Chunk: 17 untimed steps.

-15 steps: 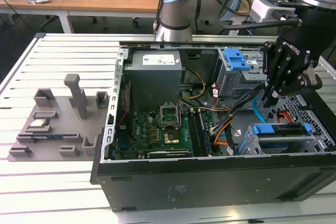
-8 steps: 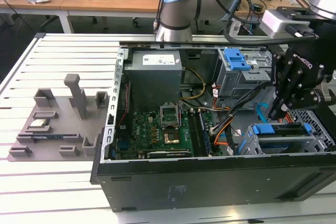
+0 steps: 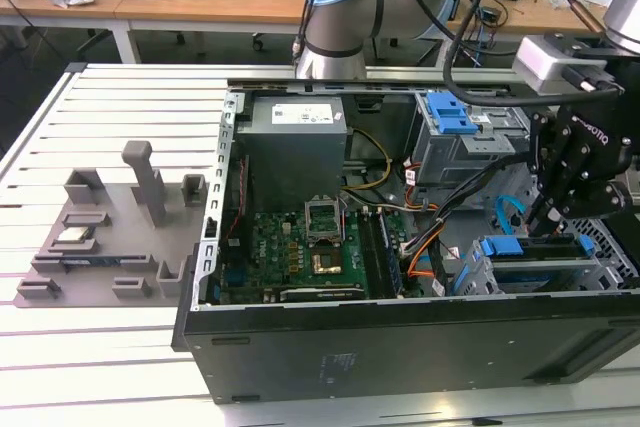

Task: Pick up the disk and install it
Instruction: 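Insert the second disk wire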

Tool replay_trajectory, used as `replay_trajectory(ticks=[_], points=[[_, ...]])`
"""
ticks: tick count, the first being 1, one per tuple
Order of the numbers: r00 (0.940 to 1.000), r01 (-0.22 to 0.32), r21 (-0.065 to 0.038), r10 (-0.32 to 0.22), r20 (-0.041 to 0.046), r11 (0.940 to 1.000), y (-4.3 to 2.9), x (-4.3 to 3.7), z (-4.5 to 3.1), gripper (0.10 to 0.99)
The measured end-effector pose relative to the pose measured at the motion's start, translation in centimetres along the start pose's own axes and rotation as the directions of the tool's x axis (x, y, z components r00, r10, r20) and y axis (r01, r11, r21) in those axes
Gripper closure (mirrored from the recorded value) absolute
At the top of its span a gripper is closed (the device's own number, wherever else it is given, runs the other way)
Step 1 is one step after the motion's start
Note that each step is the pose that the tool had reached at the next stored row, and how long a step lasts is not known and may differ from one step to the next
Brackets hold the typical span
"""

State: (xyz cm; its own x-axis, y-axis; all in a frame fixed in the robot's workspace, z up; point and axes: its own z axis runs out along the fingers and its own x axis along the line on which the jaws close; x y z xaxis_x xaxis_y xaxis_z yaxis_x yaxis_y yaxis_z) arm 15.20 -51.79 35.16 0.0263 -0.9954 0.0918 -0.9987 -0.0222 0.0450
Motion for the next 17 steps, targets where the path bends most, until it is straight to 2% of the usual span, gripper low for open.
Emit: replay_trajectory(ticks=[2, 5, 7, 17], points=[[1.0, 0.0, 0.0, 0.0, 0.0001, 1.0, -0.18, 0.2, 0.12, 0.925], [1.0, 0.0, 0.0, 0.0, 0.0001, 1.0, -0.98, 0.2, 0.23, 0.925], [1.0, 0.0, 0.0, 0.0, -0.0001, 1.0, -1.23, 0.2, 0.3, 0.925], [1.0, 0.0, 0.0, 0.0, -0.0003, 1.0, -1.12, 0.24, 1.0, 0.925]])
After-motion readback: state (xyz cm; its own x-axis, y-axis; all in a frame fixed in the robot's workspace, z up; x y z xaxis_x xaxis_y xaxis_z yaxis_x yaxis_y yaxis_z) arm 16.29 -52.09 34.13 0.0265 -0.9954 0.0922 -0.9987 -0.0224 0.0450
